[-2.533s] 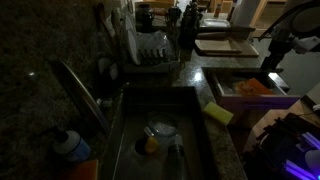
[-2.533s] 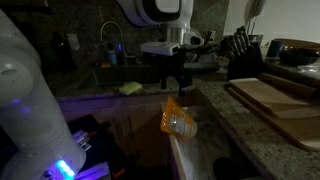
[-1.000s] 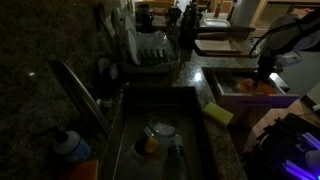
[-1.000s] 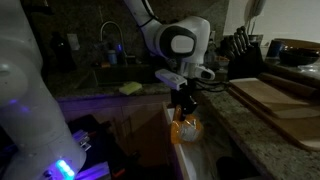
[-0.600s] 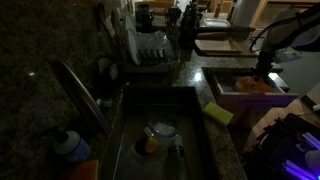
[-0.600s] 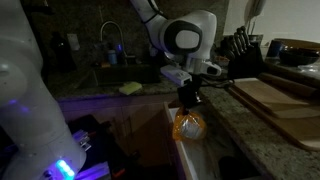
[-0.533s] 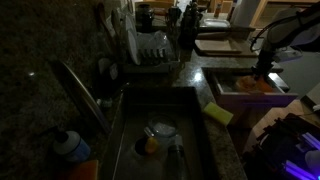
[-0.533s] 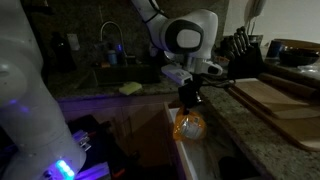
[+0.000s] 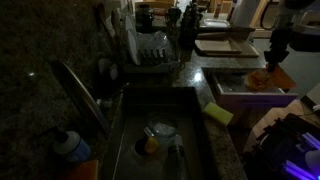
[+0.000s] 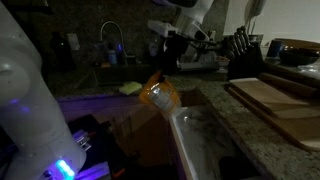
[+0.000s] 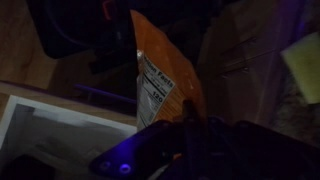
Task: Remove the orange pack from the drawer and put it on the counter
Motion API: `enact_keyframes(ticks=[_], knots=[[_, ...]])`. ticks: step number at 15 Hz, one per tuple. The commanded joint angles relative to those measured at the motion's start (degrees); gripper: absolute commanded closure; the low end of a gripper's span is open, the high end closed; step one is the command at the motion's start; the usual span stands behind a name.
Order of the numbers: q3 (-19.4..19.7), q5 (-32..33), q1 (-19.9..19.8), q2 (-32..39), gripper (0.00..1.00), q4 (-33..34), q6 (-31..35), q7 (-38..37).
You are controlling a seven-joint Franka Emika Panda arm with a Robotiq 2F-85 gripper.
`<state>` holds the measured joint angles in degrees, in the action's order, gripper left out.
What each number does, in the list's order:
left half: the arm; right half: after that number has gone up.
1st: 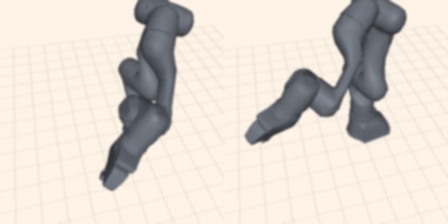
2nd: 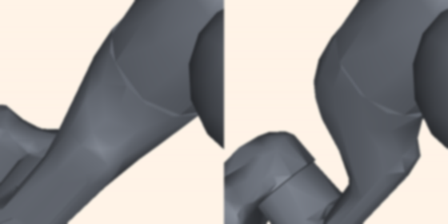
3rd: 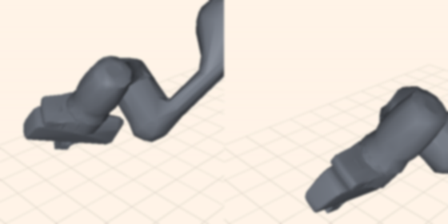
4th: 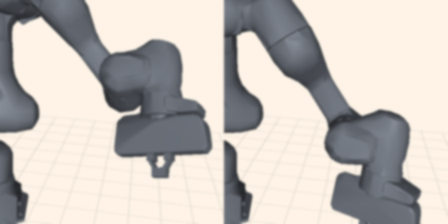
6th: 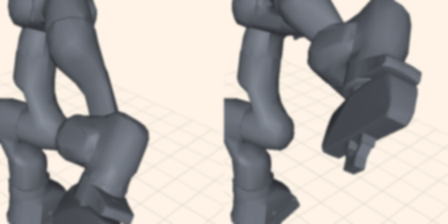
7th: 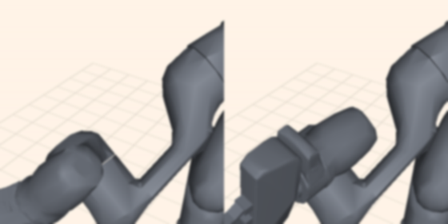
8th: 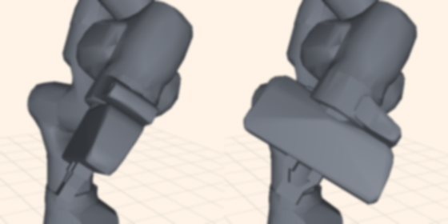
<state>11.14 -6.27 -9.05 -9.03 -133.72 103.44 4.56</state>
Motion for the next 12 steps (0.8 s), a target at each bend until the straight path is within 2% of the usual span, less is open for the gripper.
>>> enact_keyframes(ticks=[1, 3, 6, 7, 8, 12], knots=[[0.4, -9.9, 0.5, -7.1, 1.00, 6.3, -10.2, -0.5], [0.8, -15.7, 0.6, -8.3, 1.00, 12.6, -13.4, -3.3], [2.1, -23.8, 0.1, -5.7, 1.00, 23.3, -13.9, -8.7], [2.4, -26.0, -0.2, -4.9, 1.00, 24.5, -11.3, -10.1], [1.1, -22.6, 0.1, -8.8, 1.00, 20.2, -12.0, -8.7], [1.1, -22.9, 0.1, -8.4, 0.98, 21.2, -12.1, -9.1]])
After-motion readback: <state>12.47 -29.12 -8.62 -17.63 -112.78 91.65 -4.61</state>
